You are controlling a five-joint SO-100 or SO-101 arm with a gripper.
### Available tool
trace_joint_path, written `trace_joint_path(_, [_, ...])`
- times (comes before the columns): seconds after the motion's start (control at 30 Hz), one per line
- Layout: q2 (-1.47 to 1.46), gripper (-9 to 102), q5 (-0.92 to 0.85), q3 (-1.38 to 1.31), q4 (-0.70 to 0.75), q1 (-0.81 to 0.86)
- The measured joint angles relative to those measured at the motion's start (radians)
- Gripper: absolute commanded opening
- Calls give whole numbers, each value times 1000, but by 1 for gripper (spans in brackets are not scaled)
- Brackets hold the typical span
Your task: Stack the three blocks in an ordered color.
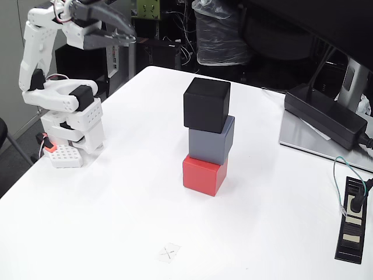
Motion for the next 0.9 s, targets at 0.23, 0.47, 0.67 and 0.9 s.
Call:
trace_joint_path(0.23, [6, 1, 0, 288, -91, 3])
trace_joint_path(0.47, [6, 1, 0, 468, -146, 0])
trace_joint_path(0.67, [6, -1, 0, 591, -236, 0])
trace_joint_path(0.9, [-2, -2, 0, 698, -318, 0])
